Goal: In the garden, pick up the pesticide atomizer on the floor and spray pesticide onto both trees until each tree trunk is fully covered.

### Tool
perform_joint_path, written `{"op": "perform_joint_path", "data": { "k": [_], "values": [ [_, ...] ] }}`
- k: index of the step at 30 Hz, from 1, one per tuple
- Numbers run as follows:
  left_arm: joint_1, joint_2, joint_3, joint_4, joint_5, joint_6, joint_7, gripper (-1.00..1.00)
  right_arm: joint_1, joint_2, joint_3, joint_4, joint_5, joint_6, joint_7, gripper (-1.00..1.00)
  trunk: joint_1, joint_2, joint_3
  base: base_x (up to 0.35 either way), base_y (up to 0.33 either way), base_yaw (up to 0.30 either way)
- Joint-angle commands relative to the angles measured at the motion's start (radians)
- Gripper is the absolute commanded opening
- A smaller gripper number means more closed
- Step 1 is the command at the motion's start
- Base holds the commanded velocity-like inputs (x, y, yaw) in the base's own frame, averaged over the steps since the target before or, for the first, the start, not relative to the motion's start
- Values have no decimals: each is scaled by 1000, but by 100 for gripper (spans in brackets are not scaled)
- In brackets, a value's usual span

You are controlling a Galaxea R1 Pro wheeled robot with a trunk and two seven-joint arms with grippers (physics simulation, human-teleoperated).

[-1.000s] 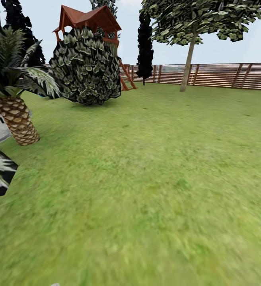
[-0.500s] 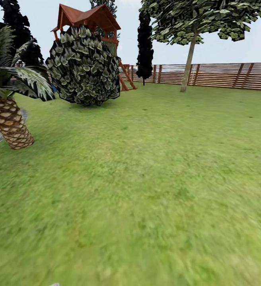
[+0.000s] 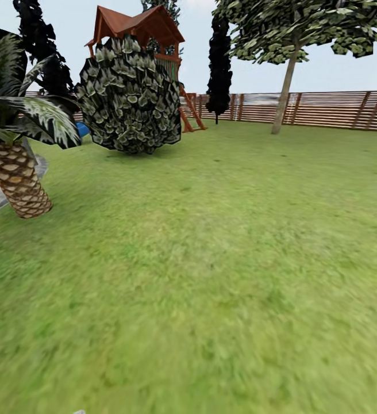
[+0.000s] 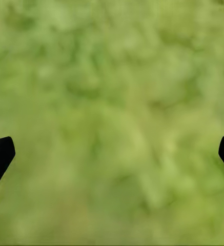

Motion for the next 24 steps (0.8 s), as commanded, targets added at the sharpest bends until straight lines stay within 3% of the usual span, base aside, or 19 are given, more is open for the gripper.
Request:
{"op": "perform_joint_path", "data": {
  "k": [1, 19, 24],
  "values": [
    [-1, 0, 2, 1, 1, -3, -1, 100, 0, 0, 0, 1, 2, -3, 0, 100, 0, 0, -1, 338, -80, 260],
    [-1, 0, 2, 1, 1, -3, -1, 100, 0, 0, 0, 1, 2, -3, 0, 100, 0, 0, -1, 338, -80, 272],
    [-1, 0, 2, 1, 1, -3, -1, 100, 0, 0, 0, 1, 2, -3, 0, 100, 0, 0, -1, 338, -80, 150]
  ]
}}
